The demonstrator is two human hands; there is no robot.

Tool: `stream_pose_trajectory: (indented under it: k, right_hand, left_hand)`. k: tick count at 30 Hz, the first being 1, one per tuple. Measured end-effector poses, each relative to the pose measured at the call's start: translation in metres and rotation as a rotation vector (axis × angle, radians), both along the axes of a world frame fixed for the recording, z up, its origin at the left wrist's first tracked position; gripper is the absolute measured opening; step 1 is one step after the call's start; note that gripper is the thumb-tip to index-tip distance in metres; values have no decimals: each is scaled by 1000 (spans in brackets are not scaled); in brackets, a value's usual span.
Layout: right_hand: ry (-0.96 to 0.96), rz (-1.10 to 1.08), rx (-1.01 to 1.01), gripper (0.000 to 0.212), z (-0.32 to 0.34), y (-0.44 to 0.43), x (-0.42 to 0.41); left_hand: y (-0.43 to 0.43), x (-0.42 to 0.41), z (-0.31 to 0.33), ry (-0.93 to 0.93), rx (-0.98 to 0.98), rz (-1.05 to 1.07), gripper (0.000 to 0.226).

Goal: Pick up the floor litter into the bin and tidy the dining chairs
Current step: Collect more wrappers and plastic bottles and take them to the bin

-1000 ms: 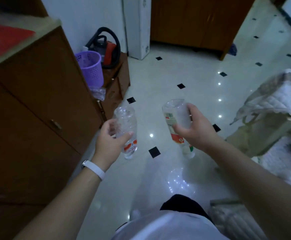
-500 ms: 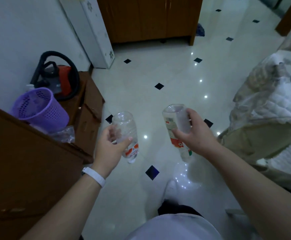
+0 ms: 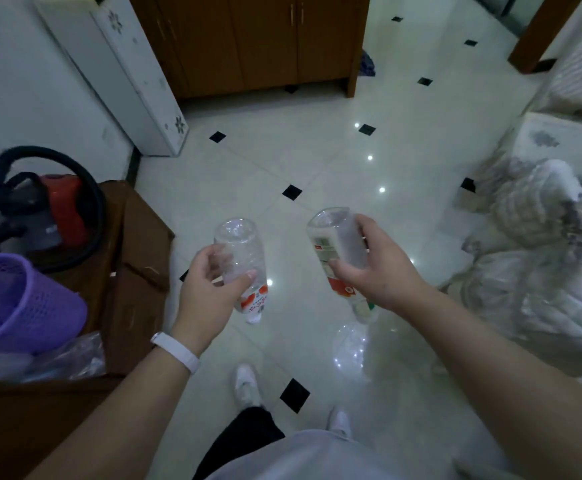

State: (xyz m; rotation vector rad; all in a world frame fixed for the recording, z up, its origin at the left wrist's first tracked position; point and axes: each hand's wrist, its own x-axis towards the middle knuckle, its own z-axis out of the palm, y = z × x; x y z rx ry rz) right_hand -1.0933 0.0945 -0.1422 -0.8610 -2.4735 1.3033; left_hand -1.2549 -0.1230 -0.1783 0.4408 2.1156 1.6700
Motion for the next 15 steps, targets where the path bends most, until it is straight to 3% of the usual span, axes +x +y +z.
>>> stream_pose_trajectory:
  k: [8, 15]
  right_hand:
    - [-84, -70, 130, 50, 2, 28, -147]
    - [-46, -243, 99, 51, 23, 63, -258]
  left_hand:
    - [47, -170, -17, -42, 5, -88, 55]
    - [107, -303, 10, -16, -21, -215, 63]
